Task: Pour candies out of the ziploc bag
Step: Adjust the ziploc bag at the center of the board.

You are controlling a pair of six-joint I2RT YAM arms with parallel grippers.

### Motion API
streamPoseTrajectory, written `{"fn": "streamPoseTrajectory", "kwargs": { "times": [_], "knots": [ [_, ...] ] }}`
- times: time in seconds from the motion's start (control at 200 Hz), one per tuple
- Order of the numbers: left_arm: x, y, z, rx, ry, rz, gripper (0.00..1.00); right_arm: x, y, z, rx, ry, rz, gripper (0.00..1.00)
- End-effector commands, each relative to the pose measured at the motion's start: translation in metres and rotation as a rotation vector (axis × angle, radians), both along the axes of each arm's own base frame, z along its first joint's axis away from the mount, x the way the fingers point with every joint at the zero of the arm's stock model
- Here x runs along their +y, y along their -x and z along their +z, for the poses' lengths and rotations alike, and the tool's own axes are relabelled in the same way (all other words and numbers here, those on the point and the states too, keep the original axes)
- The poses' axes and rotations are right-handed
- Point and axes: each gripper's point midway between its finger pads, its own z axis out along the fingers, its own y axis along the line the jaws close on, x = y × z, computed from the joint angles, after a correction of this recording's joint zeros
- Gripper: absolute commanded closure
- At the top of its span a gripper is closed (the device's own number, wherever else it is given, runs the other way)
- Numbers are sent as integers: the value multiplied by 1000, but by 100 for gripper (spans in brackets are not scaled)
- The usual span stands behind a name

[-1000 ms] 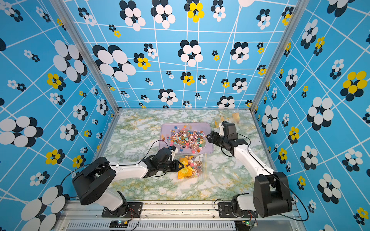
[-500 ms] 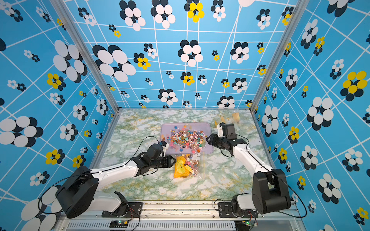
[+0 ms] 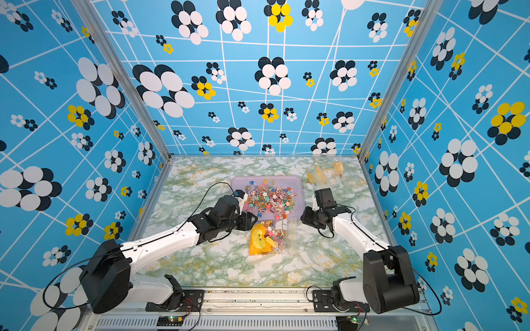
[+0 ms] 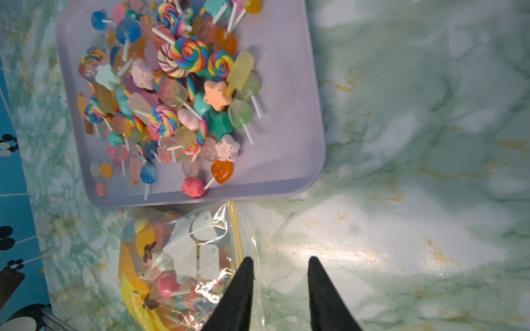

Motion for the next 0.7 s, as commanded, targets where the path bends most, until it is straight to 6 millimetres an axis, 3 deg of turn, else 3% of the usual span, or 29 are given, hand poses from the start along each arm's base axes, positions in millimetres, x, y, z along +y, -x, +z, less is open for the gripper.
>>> {"fn": "streamPoseTrajectory", "kwargs": {
  "times": [0.0, 0.175, 0.695],
  "knots": [
    [-20, -1, 9, -14, 26, -56, 42, 1, 26, -18, 79, 48, 32, 66],
    [-31, -3, 12, -12, 49, -72, 42, 20, 38, -28, 100, 13, 92, 66],
    [-52, -2, 11, 13, 87, -109, 41, 66, 45, -20, 94, -113, 224, 67]
  ]
}}
